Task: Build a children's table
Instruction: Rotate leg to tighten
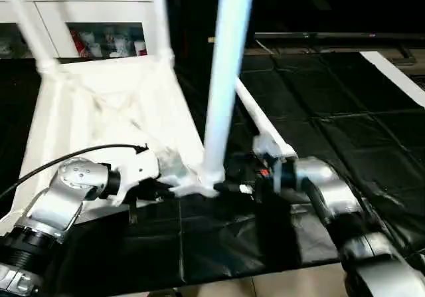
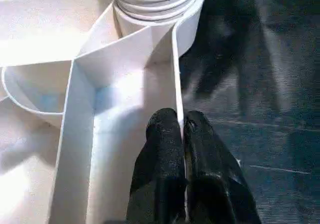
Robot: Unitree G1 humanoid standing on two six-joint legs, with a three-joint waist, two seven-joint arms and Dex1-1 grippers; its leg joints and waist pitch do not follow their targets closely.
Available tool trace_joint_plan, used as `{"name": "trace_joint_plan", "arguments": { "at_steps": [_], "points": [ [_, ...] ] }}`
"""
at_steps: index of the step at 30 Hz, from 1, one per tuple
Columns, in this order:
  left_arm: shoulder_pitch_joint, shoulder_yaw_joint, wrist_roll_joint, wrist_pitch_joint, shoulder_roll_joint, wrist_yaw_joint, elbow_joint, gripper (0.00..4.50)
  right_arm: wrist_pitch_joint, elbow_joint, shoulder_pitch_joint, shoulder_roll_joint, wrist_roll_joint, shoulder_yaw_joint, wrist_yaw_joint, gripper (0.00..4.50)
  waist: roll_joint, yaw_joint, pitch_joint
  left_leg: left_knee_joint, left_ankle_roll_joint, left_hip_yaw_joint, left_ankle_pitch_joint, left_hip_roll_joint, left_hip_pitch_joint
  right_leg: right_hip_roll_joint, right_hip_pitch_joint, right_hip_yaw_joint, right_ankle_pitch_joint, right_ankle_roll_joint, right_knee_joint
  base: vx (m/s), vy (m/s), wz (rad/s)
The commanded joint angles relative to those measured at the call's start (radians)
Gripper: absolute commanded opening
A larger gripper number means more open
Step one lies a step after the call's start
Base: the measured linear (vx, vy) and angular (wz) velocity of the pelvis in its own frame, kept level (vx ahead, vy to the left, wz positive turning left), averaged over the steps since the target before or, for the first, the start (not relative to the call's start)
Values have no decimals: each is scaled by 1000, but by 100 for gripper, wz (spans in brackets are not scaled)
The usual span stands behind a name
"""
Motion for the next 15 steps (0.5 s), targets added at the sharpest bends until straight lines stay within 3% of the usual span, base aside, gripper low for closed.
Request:
{"name": "trace_joint_plan", "arguments": {
  "at_steps": [1,5,6,13,15],
  "points": [
    [10,-64,7,-20,-6,-56,-25,0,-8,16,-10,-1,-4,3,17,447,18,-8,-68,-70,-18,-35,-239,81,29,-107,28,64,-198,-219,-68,0,0,0],
    [12,-74,9,-25,-6,-66,-29,0,5,25,-20,3,5,12,52,447,16,-9,-71,-68,-13,-35,-222,80,25,-104,31,61,-153,-222,-59,0,0,0],
    [13,-75,9,-27,-6,-69,-29,0,7,24,-21,4,6,14,60,421,16,-9,-71,-67,-12,-35,-219,80,25,-104,31,62,-148,-223,-59,0,0,0],
    [7,-84,18,-38,-9,-80,-21,0,8,30,-26,-2,7,34,125,377,15,-8,-72,-63,2,-34,-202,79,24,-105,32,61,-138,-229,-57,0,0,0],
    [5,-85,19,-40,-9,-83,-19,0,0,47,-32,-2,4,39,133,341,15,-8,-73,-63,-1,-34,-203,79,24,-105,32,61,-145,-231,-57,0,0,0]
  ]
}}
